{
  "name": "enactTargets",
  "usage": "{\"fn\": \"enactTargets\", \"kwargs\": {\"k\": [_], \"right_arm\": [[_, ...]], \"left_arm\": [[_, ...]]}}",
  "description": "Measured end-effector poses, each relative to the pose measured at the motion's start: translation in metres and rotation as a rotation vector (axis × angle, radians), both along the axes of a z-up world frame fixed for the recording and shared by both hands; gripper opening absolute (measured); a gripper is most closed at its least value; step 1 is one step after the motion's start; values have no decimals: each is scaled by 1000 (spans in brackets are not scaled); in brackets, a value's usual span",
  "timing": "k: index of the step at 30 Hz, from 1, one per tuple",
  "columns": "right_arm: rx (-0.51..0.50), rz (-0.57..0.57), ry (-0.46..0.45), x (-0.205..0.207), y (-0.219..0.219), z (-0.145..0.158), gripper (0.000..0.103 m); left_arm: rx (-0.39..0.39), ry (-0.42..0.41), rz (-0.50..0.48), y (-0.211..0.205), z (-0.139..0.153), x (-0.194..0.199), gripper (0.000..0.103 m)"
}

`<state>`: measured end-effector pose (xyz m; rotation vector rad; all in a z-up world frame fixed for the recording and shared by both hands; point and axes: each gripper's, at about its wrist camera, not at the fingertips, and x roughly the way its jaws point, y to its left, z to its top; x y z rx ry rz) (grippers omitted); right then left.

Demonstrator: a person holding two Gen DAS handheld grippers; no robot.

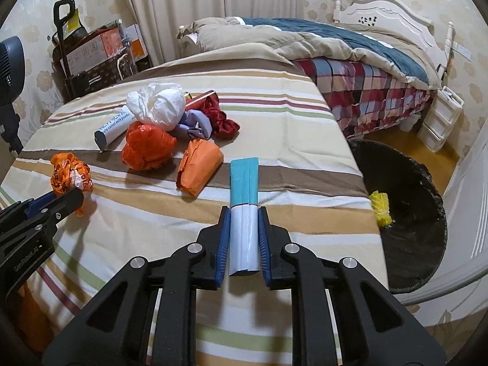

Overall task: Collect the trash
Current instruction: 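Carry the orange bag and tube over the bin and release both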

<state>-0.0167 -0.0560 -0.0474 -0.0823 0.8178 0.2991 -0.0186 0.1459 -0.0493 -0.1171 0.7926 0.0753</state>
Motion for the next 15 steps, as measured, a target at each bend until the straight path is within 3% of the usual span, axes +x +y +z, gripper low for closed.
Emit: {"fn": "enactTargets", "kwargs": {"k": [15], "right_arm": [[55, -108, -74, -5, -56, 23, 18]], "left_arm": [[17, -68, -103, -55, 17, 7, 33]]}}
